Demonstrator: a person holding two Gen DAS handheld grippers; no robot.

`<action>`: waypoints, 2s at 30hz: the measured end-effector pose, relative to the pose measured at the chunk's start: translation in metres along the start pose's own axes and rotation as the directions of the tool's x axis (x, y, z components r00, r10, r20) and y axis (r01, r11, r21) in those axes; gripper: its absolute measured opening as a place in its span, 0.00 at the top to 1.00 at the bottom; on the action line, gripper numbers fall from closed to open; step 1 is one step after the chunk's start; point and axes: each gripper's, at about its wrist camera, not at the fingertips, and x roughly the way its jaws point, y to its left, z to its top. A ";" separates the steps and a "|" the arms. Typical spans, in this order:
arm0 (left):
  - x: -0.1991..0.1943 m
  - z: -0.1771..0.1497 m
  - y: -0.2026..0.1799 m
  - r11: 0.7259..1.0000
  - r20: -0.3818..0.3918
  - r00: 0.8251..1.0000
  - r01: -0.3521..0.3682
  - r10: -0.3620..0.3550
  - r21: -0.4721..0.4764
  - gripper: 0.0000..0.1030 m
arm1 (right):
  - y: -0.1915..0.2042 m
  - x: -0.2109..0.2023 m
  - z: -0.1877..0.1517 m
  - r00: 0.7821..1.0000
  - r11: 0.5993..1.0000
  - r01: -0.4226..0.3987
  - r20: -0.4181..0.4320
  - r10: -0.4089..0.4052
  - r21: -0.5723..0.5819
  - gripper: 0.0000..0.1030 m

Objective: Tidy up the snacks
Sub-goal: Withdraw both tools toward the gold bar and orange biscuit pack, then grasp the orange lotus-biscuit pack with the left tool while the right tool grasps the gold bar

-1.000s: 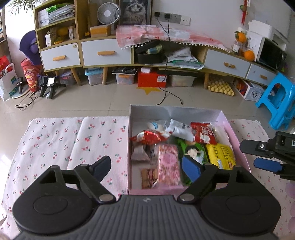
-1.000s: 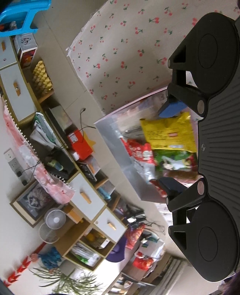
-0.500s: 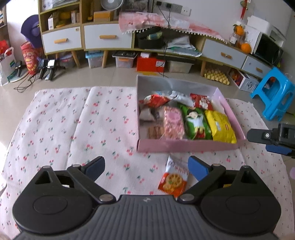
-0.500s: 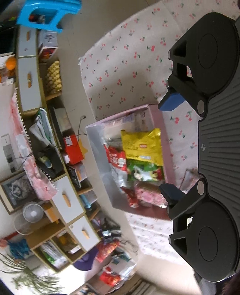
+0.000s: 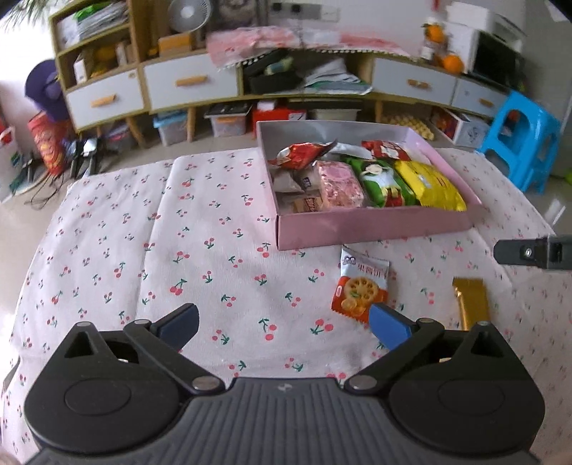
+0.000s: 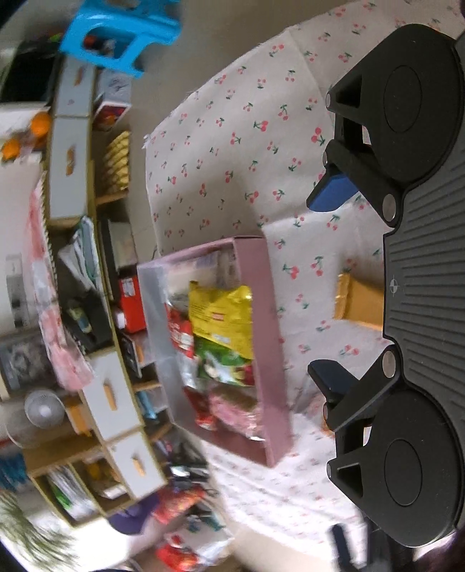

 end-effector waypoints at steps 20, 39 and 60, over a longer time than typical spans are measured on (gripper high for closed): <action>0.033 -0.020 -0.029 0.974 0.065 0.995 0.066 -0.082 0.218 0.04 | 0.025 0.019 -0.080 0.996 0.948 -0.092 -0.022 0.090 -0.306 0.10; 0.044 -0.012 -0.043 0.986 0.039 0.997 0.060 -0.067 0.158 0.24 | -0.026 0.024 -0.071 0.999 0.962 -0.050 -0.003 0.052 -0.270 0.02; 0.038 0.002 -0.042 0.994 -0.068 0.998 0.000 0.007 0.109 0.55 | -0.008 0.041 -0.056 0.996 0.949 -0.087 -0.048 0.076 -0.301 0.01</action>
